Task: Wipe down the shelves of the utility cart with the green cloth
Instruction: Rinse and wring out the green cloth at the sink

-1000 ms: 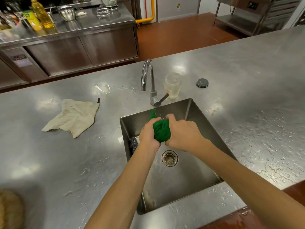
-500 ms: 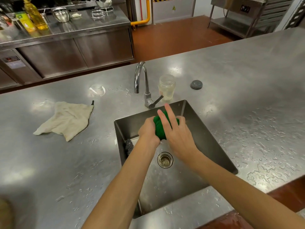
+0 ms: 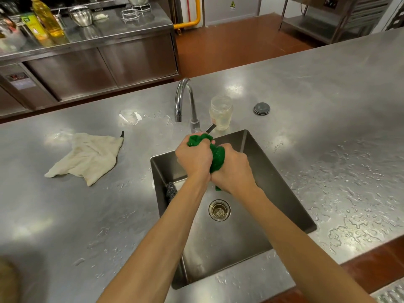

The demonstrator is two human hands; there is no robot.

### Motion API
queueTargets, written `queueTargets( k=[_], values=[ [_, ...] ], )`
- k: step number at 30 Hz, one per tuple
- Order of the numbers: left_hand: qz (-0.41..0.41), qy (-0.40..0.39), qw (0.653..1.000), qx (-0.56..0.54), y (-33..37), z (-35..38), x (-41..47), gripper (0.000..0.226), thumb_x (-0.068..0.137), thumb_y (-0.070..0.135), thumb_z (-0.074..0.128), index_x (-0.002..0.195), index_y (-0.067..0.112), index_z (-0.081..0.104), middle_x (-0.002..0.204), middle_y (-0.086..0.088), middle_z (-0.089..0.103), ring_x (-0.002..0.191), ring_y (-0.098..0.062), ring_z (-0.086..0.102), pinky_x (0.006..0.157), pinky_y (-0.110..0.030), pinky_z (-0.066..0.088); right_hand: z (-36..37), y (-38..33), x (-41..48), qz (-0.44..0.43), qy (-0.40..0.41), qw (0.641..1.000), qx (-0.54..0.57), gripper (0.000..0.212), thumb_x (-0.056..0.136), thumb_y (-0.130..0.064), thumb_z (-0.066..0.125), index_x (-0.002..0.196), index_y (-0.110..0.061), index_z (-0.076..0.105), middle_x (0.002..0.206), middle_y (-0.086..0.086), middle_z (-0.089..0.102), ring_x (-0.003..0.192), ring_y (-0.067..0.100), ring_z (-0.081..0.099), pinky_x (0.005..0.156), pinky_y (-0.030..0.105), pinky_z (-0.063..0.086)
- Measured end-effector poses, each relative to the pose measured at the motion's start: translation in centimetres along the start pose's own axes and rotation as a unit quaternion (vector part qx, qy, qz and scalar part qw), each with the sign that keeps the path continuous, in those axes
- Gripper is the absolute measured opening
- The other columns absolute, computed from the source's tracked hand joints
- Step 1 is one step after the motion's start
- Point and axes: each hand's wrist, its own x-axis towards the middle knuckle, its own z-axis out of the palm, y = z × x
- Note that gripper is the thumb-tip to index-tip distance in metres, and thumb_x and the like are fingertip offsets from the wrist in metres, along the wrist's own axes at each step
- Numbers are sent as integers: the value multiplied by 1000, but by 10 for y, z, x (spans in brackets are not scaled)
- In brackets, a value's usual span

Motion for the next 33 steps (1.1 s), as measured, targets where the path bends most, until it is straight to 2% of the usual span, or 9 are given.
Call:
queueTargets(
  k=[3, 6, 15, 20, 23, 25, 27, 30, 33],
  values=[
    [81, -60, 994, 50, 3, 1, 1, 28, 75, -5, 64, 74, 21, 74, 76, -4, 75, 72, -18, 75, 73, -41, 64, -5, 0, 5, -36, -58, 998, 7, 26, 68, -45, 66, 80, -26, 54, 77, -7, 59, 71, 14, 58, 70, 33, 48],
    [138, -118, 978, 98, 9, 1, 1, 32, 72, -5, 60, 70, 24, 74, 66, 1, 72, 62, -15, 72, 64, -38, 63, -12, -1, 5, -27, -95, 992, 80, 25, 60, -32, 76, 62, -27, 52, 72, -1, 65, 70, 20, 62, 72, 40, 53],
    [158, -276, 936, 151, 29, 0, 7, 40, 73, -17, 56, 62, 20, 69, 70, -5, 66, 61, -23, 67, 60, -35, 59, -19, 8, 8, 23, -253, 910, 329, 19, 49, 0, 68, 54, -9, 52, 54, 0, 52, 54, 13, 49, 50, 25, 41],
    [131, -292, 938, 132, 29, 1, 13, 42, 73, -18, 53, 61, 19, 69, 64, -1, 65, 57, -18, 65, 57, -32, 58, -26, 12, 14, 18, -312, 888, 338, 33, 52, 3, 68, 46, -22, 49, 52, -5, 52, 52, 7, 49, 49, 22, 43],
    [60, -233, 966, 93, 18, 5, 16, 37, 74, -18, 53, 63, 14, 70, 59, -6, 64, 50, -21, 62, 55, -34, 57, -19, 16, 13, 43, -276, 926, 256, 26, 60, -8, 77, 69, -23, 59, 65, -10, 61, 61, 5, 57, 59, 32, 52],
    [-19, -158, 986, 51, 10, 6, 20, 35, 73, -15, 54, 62, 14, 70, 59, -8, 63, 50, -23, 61, 56, -34, 56, -13, 19, 6, 50, -211, 952, 215, 56, 63, -19, 81, 111, -26, 54, 97, -8, 63, 83, 8, 64, 72, 34, 59],
    [-107, -80, 991, -4, 4, 5, 27, 29, 70, -13, 54, 61, 10, 69, 57, -9, 61, 51, -24, 60, 58, -34, 56, -9, 23, -8, -5, -117, 979, 167, 87, 69, -25, 82, 141, -26, 33, 127, -4, 47, 103, 10, 58, 81, 27, 57],
    [-206, 1, 977, -58, 3, 4, 33, 18, 68, -12, 54, 69, 3, 64, 64, -12, 62, 60, -28, 63, 63, -41, 57, -7, 39, -30, -141, 37, 987, 62, 81, 83, -23, 77, 148, -7, 32, 144, 9, 38, 122, 18, 51, 93, 30, 55],
    [-270, 12, 961, -63, 2, 3, 34, 30, 78, -6, 53, 103, -2, 67, 102, -21, 69, 91, -38, 71, 85, -61, 55, 1, 51, -43, -212, 85, 973, -40, 71, 88, -9, 69, 148, -1, 32, 157, 20, 27, 140, 34, 37, 108, 43, 45]
  ],
)
